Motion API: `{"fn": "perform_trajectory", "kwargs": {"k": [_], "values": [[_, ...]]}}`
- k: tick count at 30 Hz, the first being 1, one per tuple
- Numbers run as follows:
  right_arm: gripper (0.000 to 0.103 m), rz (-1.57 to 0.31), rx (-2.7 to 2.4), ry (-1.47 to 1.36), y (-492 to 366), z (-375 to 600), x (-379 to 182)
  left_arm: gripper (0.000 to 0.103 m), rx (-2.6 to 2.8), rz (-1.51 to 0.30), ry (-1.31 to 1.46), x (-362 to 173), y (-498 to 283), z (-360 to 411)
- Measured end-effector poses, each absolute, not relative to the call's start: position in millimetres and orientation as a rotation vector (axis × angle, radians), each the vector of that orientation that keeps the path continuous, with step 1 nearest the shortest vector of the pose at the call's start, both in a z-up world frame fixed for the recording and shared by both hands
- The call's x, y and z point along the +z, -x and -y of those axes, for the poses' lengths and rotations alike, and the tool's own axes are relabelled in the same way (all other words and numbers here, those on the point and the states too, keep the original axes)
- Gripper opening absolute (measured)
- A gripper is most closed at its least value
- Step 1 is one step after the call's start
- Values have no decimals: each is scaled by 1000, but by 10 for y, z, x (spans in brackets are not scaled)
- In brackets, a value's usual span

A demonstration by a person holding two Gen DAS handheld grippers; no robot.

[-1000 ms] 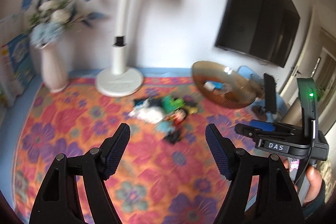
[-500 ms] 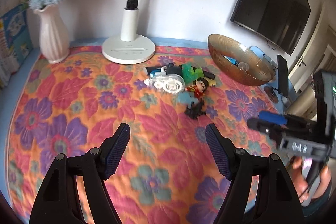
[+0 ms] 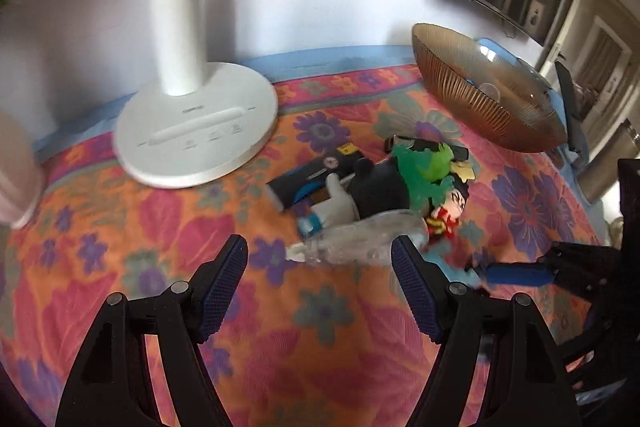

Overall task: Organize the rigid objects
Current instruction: 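Grasp the black figurine with the right gripper while the left approaches the tape roller, then grasp the white tape roller with the left gripper and lift it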

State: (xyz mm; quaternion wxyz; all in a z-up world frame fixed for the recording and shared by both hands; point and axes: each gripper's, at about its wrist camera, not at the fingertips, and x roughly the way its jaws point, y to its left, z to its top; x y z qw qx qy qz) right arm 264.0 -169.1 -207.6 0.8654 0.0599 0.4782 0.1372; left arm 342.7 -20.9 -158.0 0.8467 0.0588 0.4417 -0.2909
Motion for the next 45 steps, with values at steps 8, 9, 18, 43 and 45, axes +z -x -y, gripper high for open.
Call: {"fn": "perform_trajectory", "kwargs": {"k": [8,9,18,43,45], "values": [[72,-967,297,-77,-2718,1528,-2094,71,-743,-945,-152,-1656,-3389,366],[69,-965,286,-51,-2696,1513,-2092,70,-745,-942,-159,-1647,-3353,375],[46,-918,262,25,-2446,1674,-2008,23,-751,-923,-192,-1551,-2910,406],[46,-930,270,-75,-2260,2134,-1999,46,-698,-1024,74,-1699,-3193,409],[46,-928,278,-66,-2236,2116,-1982,46,-673,-1012,63,-1625,-3094,351]]}}
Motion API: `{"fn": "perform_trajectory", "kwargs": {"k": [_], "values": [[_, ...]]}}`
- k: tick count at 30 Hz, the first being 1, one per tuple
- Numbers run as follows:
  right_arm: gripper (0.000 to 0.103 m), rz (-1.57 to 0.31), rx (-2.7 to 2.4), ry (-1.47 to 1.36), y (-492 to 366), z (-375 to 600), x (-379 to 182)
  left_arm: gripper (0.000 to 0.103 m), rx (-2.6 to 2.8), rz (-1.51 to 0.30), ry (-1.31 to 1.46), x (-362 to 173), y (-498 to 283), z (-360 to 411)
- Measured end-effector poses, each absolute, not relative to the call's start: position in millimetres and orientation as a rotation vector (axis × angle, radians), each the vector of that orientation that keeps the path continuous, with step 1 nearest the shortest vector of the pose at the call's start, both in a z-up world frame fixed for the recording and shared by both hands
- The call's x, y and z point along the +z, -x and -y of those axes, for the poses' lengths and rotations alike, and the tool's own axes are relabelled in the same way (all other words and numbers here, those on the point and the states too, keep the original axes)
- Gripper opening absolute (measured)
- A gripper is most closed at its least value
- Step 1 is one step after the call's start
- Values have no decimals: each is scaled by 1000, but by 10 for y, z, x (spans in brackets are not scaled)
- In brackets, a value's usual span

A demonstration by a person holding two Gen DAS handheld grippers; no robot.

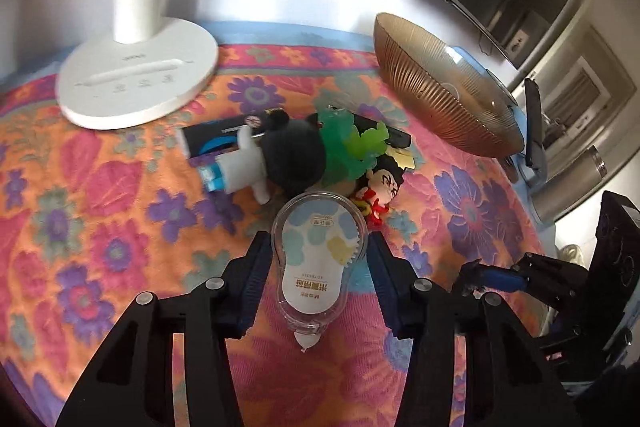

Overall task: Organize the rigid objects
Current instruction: 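Grasp the white tape roller with the left gripper and lift it, then carry roller and figurine into the amber bowl and open both grippers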

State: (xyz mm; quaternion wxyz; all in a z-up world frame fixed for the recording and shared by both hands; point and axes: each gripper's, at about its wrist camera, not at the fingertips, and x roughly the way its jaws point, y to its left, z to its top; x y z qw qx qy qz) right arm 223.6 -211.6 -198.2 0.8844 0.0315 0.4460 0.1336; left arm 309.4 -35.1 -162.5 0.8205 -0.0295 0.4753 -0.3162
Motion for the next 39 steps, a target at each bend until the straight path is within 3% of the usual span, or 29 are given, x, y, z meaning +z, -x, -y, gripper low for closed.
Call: {"fn": "perform_trajectory", "kwargs": {"k": [10,13,18,22,26,27,28,29,39], "values": [[47,-923,346,-13,-2014,2021,-2069,46,-489,-1017,-176,-1677,-2368,181],[59,-913,350,-11,-1912,2018,-2130,67,-469,-982,-230,-1729,-2207,207],[62,-911,325,-3,-1831,1989,-2141,68,-472,-960,-196,-1780,-2105,144],[62,-927,296,-52,-1961,1990,-2102,67,-470,-961,-114,-1759,-2165,106],[59,-936,261,-42,-2055,1911,-2106,44,-433,-954,-118,-1763,-2186,105],[54,-930,246,-29,-2059,1878,-2112,45,-433,-953,-115,-1758,-2183,102],[42,-921,229,-3,-2057,1844,-2112,45,-433,-955,-107,-1751,-2175,99],[40,-912,223,14,-2044,1824,-2110,45,-429,-954,-106,-1750,-2167,101],[40,-852,174,-15,-1866,2159,-1848,44,-451,-861,-156,-1400,-2022,422]]}}
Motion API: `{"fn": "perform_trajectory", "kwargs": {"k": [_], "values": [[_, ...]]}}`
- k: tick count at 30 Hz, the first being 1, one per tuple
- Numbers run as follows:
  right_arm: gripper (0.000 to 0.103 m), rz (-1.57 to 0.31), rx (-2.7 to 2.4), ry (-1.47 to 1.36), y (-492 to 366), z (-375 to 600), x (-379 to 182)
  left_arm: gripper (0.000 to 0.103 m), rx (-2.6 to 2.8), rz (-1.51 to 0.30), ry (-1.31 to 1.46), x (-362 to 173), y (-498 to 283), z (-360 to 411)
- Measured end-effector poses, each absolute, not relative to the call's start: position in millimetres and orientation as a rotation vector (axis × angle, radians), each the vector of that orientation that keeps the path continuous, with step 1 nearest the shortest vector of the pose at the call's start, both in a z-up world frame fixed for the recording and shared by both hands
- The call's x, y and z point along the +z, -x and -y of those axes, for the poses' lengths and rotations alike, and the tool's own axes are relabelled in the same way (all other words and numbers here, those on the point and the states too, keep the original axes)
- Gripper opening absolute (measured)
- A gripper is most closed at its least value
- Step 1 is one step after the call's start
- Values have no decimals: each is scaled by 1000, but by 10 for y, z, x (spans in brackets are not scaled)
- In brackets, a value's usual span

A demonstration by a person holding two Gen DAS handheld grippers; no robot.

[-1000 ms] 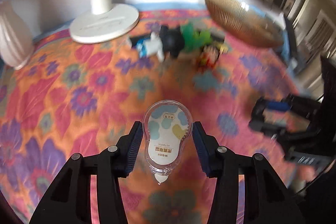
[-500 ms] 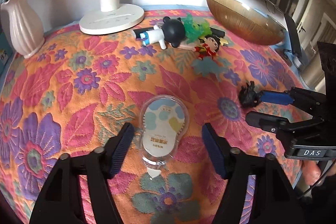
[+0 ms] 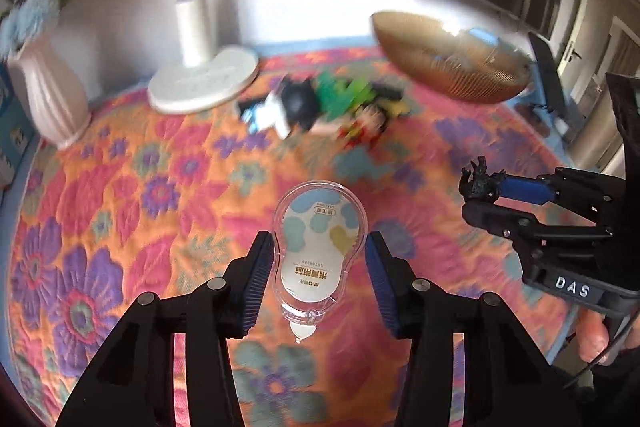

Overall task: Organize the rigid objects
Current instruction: 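Carry roller and figurine into the amber bowl and open both grippers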

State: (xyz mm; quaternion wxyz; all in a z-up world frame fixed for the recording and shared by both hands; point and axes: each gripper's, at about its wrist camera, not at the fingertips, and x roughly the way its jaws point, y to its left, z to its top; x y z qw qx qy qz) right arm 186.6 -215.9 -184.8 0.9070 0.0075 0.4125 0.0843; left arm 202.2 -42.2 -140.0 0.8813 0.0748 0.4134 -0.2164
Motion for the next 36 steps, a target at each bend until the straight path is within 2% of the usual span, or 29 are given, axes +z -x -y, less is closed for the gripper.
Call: {"fn": "perform_trajectory", "kwargs": {"k": [17,23,36], "values": [[40,-629,-94,-227,-1800,4039,-754,44,-633,-604,-198,-266,-2369,1982],[40,-658,-102,-254,-2084,4229,-775,45,-646,-650,-179,-390,-2691,2368],[40,-777,-55,-245,-2619,4208,-1229,45,-633,-761,-172,-896,-3028,2567]]}}
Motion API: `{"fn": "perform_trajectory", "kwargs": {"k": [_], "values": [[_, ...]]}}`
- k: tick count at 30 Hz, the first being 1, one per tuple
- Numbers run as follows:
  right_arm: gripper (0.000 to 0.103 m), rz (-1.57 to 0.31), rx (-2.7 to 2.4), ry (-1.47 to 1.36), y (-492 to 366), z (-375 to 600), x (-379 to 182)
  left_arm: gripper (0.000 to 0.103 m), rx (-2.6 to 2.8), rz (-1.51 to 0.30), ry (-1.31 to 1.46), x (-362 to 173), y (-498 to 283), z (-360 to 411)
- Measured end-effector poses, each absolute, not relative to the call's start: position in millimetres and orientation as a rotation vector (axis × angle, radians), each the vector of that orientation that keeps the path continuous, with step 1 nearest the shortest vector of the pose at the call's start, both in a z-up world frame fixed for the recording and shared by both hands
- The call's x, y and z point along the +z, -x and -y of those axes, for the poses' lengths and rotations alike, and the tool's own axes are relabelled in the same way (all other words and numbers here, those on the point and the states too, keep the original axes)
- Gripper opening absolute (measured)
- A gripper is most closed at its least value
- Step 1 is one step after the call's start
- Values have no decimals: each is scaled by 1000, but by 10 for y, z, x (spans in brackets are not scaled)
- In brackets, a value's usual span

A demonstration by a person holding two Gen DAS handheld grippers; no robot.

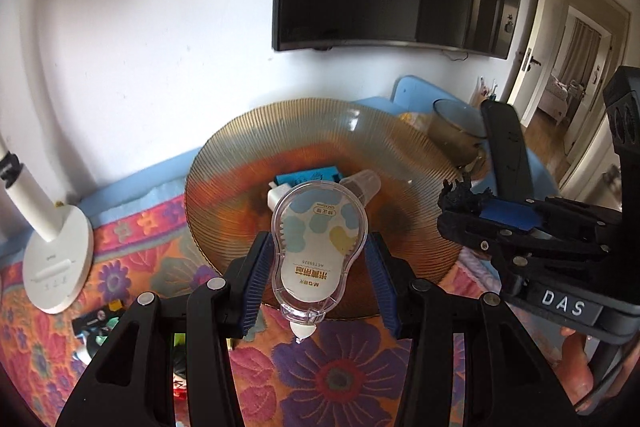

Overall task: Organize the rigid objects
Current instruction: 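Carry roller and figurine into the amber bowl and open both grippers, then withdraw both tools from the bowl back over the remaining toys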

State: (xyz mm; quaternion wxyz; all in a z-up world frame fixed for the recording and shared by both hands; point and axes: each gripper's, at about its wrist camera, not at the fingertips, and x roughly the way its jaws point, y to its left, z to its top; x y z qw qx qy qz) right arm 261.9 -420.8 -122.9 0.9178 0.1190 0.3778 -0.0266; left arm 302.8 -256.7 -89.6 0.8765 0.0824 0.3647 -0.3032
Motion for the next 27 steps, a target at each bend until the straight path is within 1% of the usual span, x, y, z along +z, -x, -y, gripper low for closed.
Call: {"fn": "perform_trajectory", "kwargs": {"k": [9,10,11,12,13,14,15,21,27], "values": [[40,-815,-63,-237,-2747,4193,-1391,45,-642,-782,-185,-1032,-3090,2612],[40,-821,-70,-240,-2755,4202,-1404,46,-641,-784,-181,-1037,-3098,2608],[41,-830,-76,-247,-2766,4217,-1418,53,-634,-781,-174,-1033,-3102,2596],[43,-837,-79,-256,-2771,4239,-1429,54,-635,-776,-171,-1023,-3102,2587],[49,-836,-82,-264,-2771,4255,-1429,59,-643,-771,-171,-1005,-3092,2577],[57,-831,-88,-268,-2767,4272,-1421,71,-648,-769,-177,-989,-3082,2569],[58,-822,-97,-268,-2751,4284,-1406,74,-644,-758,-180,-969,-3067,2553],[58,-786,-98,-265,-2595,4256,-1224,75,-611,-698,-162,-744,-2914,2281],[58,-745,-58,-250,-2397,3999,-962,75,-553,-654,-120,-466,-2690,1851]]}}
